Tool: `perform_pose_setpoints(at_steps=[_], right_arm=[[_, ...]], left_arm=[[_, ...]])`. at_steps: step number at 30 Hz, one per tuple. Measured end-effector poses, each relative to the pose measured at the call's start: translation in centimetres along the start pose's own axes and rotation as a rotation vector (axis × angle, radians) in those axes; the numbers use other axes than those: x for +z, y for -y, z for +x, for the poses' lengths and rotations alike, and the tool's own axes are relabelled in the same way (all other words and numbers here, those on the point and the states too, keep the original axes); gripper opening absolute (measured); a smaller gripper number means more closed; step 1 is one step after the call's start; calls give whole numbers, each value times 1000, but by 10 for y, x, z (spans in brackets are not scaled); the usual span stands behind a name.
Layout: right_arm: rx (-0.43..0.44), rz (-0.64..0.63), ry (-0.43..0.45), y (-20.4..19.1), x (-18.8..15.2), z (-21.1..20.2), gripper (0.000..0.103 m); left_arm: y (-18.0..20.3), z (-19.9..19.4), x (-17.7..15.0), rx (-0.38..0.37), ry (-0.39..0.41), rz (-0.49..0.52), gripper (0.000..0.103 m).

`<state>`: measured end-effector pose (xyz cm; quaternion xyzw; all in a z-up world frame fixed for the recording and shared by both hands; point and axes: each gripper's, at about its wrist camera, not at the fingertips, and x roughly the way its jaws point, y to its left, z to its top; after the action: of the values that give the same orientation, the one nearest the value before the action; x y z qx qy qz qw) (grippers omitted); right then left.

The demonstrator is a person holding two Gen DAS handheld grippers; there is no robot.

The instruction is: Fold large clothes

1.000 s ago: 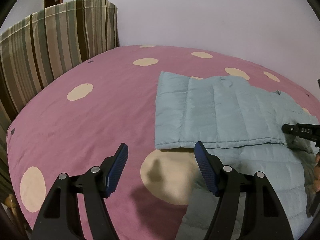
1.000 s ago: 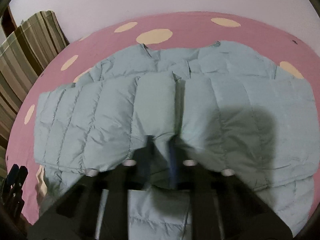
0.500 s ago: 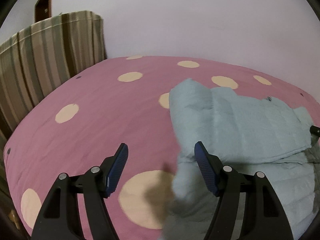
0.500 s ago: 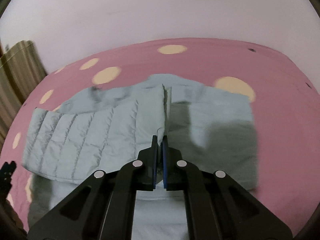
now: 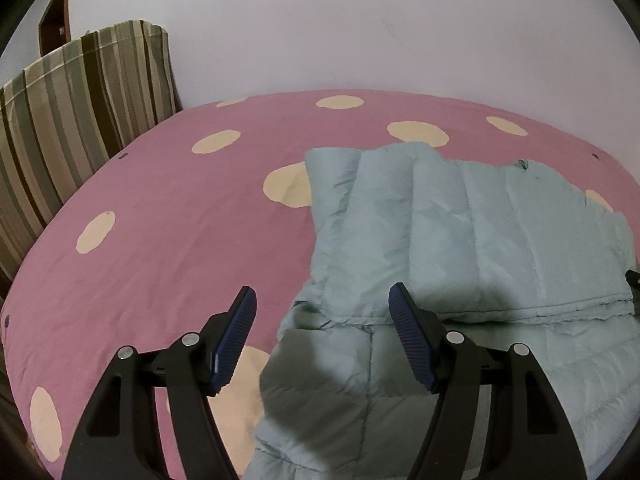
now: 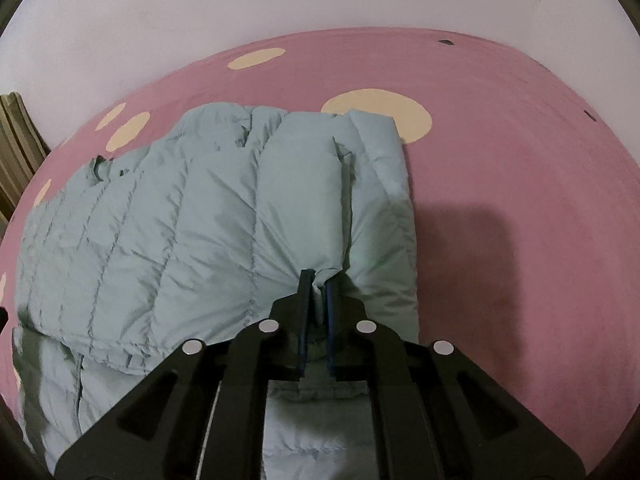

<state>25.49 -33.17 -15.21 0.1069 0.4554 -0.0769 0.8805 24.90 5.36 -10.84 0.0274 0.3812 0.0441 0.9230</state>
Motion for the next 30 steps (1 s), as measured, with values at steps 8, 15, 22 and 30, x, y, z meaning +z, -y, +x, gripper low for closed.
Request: perform_pose_setpoints(at_steps=[8,15,22,30], right_arm=[[-3,0,108,-10,23,-29,38],[27,-57,44,-36,42,13,38],[-4,-110,-41,-42,33,54,38],[46,-118,56,-71,52,12,40]], left_arm=[[12,10,35,4,57,27,68],[24,60,49,78,4,100,68],[22,103,34,92,-117,123,68],[29,51,63,60,29,70,68]])
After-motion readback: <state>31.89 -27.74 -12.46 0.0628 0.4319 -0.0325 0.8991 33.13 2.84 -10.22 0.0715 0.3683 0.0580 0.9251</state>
